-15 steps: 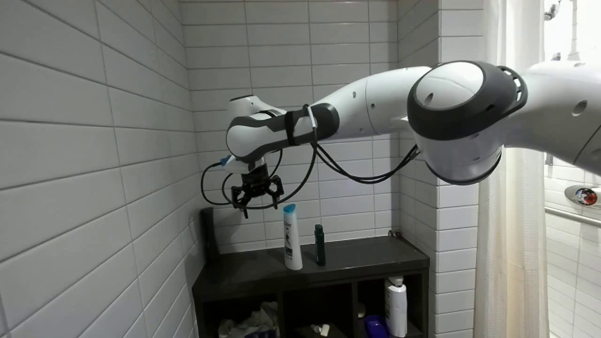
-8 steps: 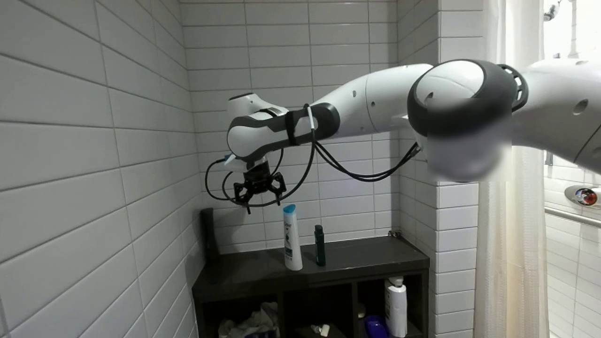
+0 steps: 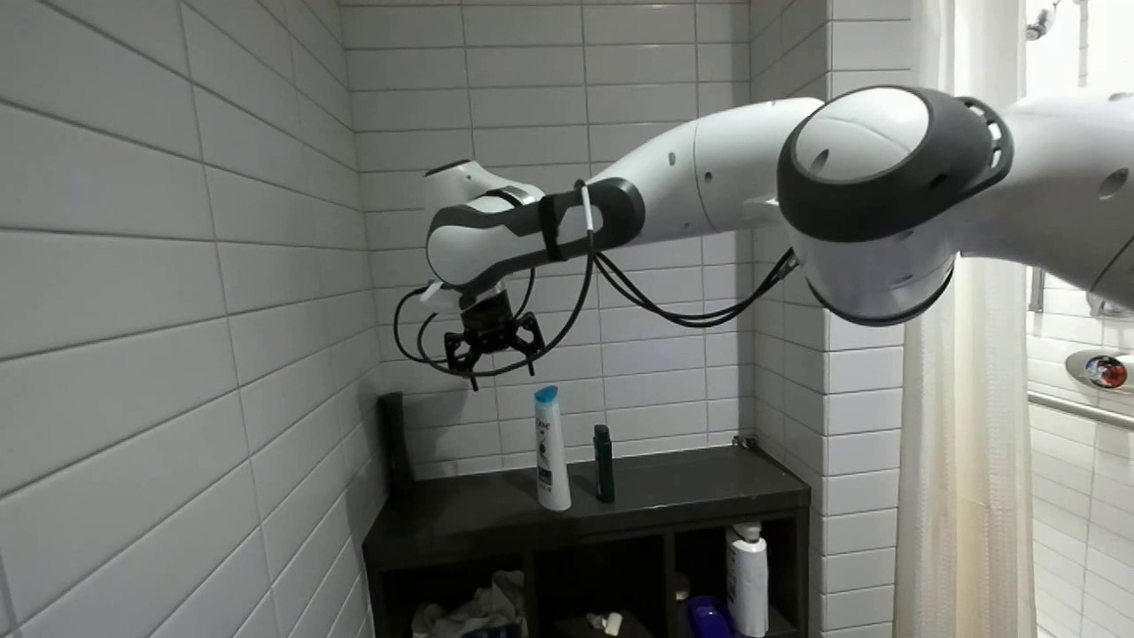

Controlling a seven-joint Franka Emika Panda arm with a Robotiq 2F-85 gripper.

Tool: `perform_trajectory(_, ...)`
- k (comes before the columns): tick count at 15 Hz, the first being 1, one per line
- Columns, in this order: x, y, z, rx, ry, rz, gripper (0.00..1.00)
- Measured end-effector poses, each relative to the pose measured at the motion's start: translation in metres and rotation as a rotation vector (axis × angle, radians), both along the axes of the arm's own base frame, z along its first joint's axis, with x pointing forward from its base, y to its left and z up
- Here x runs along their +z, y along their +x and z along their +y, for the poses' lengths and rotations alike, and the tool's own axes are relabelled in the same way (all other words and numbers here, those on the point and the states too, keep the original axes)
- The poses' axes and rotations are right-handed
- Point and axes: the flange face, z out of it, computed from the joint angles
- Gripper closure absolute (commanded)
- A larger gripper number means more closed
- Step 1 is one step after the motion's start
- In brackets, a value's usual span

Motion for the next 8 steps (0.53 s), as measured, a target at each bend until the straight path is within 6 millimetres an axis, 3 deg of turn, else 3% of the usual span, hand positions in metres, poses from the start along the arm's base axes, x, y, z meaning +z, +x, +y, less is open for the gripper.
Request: perform_trajectory(8,-0.033,0.002,-0.027,-0.148,0.024,0.026,0.00)
